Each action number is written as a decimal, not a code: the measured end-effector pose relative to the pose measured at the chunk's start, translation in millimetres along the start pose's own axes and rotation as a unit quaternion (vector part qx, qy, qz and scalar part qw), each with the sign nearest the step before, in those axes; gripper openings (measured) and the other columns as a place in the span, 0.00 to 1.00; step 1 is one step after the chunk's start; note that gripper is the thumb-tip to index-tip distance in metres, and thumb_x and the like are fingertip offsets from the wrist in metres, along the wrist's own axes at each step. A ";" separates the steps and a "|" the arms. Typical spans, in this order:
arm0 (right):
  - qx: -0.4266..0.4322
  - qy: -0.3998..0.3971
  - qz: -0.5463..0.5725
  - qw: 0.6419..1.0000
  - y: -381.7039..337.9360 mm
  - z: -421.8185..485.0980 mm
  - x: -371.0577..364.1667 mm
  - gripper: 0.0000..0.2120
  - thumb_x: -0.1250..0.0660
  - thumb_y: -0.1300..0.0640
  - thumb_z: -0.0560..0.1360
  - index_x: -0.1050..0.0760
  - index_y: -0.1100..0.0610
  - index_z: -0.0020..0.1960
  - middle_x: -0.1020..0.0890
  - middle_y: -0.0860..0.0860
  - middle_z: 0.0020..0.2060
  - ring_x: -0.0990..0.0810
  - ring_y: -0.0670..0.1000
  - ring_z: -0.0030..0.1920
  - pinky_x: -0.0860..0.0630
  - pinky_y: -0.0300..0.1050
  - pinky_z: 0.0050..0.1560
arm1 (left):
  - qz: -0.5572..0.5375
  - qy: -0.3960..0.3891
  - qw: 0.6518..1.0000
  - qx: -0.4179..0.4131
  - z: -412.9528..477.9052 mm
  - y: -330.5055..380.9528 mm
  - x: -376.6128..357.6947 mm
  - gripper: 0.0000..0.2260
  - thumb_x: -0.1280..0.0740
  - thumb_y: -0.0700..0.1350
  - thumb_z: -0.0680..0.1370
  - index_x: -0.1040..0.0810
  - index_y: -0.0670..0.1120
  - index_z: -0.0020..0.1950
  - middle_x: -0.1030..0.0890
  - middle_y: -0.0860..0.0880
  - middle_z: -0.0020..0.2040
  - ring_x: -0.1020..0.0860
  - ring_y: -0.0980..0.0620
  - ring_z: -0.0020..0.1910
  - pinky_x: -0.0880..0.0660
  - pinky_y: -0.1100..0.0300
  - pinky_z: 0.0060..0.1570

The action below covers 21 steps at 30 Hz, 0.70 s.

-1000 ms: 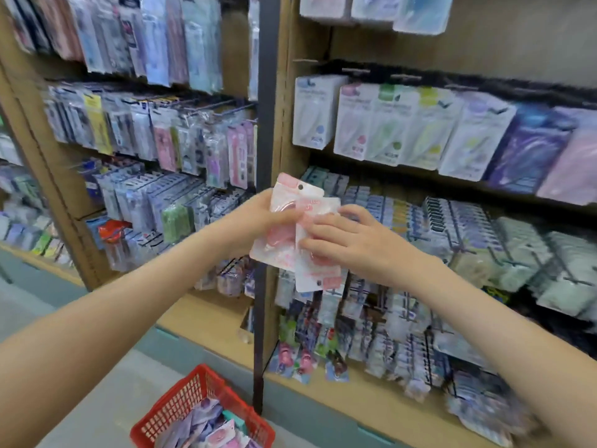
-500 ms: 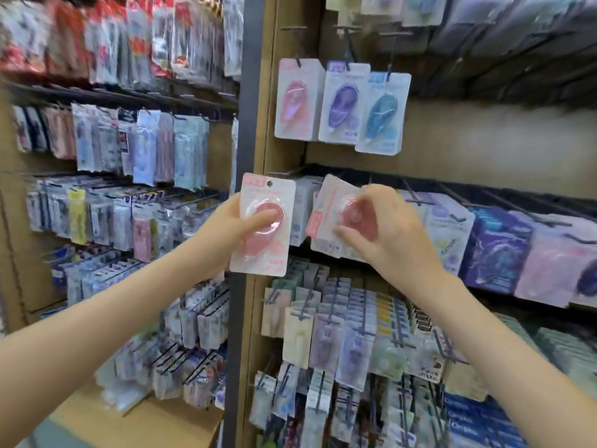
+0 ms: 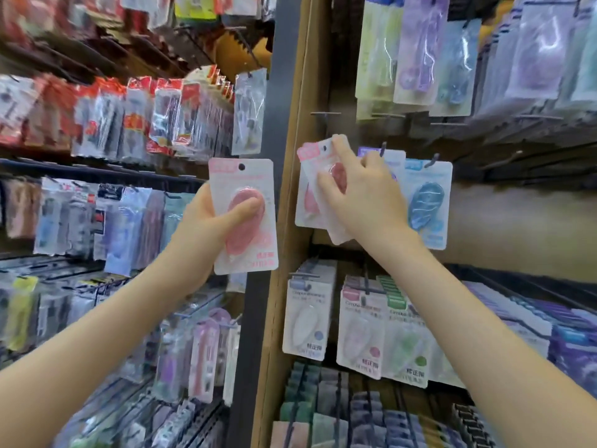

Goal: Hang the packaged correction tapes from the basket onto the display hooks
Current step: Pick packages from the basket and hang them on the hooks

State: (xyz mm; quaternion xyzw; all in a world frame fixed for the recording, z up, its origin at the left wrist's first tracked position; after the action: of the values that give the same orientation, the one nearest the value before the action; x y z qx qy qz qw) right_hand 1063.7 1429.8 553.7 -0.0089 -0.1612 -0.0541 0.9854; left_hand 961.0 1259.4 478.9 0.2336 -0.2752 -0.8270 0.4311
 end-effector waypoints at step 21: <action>-0.048 -0.086 -0.055 0.994 -4.7 15.8 -30.1 0.41 0.38 0.37 0.75 0.53 0.51 0.78 0.39 0.56 0.68 0.33 0.58 0.64 0.30 0.50 0.57 | 0.030 0.040 0.998 -0.035 47.5 9.8 -6.8 0.19 0.31 0.45 0.76 0.29 0.49 0.66 0.19 0.50 0.57 0.18 0.52 0.53 0.20 0.54 0.48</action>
State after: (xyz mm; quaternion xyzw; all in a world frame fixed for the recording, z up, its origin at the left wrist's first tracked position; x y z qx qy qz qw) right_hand 1029.9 1428.8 559.1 -0.0518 -0.2428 -0.1151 0.9618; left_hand 940.7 1272.5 521.5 0.2431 -0.2354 -0.8127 0.4744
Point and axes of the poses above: each hand's wrist, its own z-axis towards the middle knuckle, its own x-axis out of the back of the hand, y = z × x, the point moved 6 cm from there along z, towards the middle knuckle
